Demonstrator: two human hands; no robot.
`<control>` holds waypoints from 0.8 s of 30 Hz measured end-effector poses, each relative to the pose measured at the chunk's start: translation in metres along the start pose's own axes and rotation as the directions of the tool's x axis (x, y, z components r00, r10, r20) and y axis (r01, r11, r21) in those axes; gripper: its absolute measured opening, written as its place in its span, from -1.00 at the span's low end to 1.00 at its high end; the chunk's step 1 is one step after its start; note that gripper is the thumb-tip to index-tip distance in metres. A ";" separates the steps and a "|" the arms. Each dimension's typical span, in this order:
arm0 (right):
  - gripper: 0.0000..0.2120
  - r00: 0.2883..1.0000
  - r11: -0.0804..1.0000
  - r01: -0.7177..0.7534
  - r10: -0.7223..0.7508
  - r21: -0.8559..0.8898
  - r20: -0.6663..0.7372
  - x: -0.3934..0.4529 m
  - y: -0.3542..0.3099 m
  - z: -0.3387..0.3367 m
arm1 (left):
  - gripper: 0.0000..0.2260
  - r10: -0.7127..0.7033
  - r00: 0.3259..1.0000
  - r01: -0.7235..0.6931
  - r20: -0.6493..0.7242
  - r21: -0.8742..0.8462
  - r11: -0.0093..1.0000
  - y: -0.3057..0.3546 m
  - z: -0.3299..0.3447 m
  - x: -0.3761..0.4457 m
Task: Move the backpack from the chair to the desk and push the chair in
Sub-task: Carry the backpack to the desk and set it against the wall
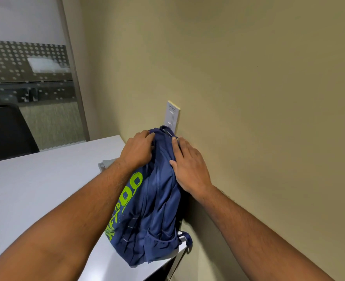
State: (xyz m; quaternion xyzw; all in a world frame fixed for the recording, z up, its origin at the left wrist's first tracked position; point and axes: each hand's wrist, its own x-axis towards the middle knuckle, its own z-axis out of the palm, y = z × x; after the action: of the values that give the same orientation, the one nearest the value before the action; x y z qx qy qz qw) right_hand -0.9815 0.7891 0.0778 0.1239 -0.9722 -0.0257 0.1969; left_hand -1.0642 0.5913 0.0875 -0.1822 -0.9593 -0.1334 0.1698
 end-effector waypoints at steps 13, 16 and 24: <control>-0.31 0.992 0.996 -0.053 0.061 -0.073 0.108 -0.087 -0.047 -0.030 | -0.54 -0.027 0.998 0.028 -0.052 0.024 0.999 0.018 -0.029 -0.126; -0.31 0.993 0.997 -0.060 0.065 -0.058 0.101 -0.105 -0.053 -0.044 | -0.52 -0.047 0.996 0.052 -0.074 0.059 0.997 0.028 -0.045 -0.151; -0.32 0.998 0.998 -0.048 0.045 0.045 0.049 -0.187 -0.068 -0.088 | -0.46 -0.129 0.989 0.139 -0.076 0.151 0.979 0.082 -0.076 -0.255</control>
State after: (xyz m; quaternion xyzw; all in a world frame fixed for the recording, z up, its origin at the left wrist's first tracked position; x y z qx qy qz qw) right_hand -0.7650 0.7705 0.0813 0.1051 -0.9796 -0.0016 0.1712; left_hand -0.7876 0.5634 0.0766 -0.0987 -0.9708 -0.0753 0.2054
